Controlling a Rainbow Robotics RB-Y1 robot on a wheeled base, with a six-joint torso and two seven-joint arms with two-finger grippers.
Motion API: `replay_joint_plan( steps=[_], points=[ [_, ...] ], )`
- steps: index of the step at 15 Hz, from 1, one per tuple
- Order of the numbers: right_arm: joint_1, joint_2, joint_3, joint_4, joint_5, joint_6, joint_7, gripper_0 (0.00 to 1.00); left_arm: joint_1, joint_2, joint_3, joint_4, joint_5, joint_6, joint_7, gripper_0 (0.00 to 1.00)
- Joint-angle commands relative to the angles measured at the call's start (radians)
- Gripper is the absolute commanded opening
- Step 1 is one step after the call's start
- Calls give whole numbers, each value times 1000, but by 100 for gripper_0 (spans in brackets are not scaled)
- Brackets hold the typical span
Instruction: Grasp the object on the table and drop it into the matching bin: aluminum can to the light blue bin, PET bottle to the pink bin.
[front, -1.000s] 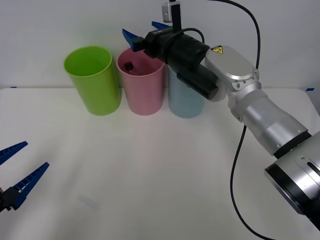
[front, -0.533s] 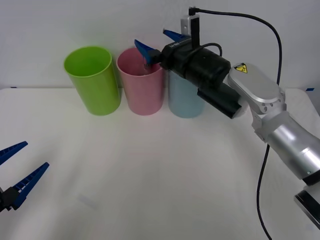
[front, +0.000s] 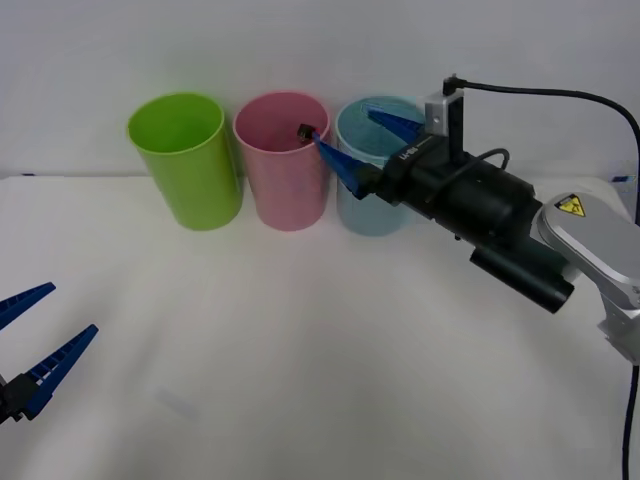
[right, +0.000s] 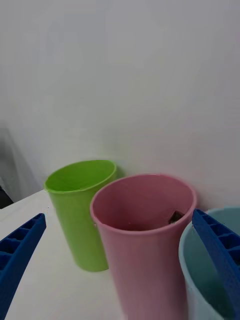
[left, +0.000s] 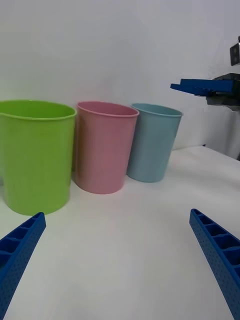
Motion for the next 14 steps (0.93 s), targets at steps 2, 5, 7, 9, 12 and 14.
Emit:
replay_joint_plan(
  steps=[2,5,7,9,12,14],
  points=[
    [198,-82,-66,-151,-14,-9,36,100,0,0,0,0,0,0,0,100],
    [299,-84,-121,-188,-11,-60,71,100,0,0,0,0,0,0,0,100],
    [369,-64,-167,-188,-7,-107,168,100,0,0,0,0,0,0,0,100],
    [432,-62,-187,-195,-7,-126,240,100,0,0,0,0,0,0,0,100],
    [537,-50,-242,-199,-7,-163,360,100,0,0,0,0,0,0,0,100],
    [607,-27,-301,-195,-3,-224,421,100,0,0,0,0,0,0,0,100]
  ],
)
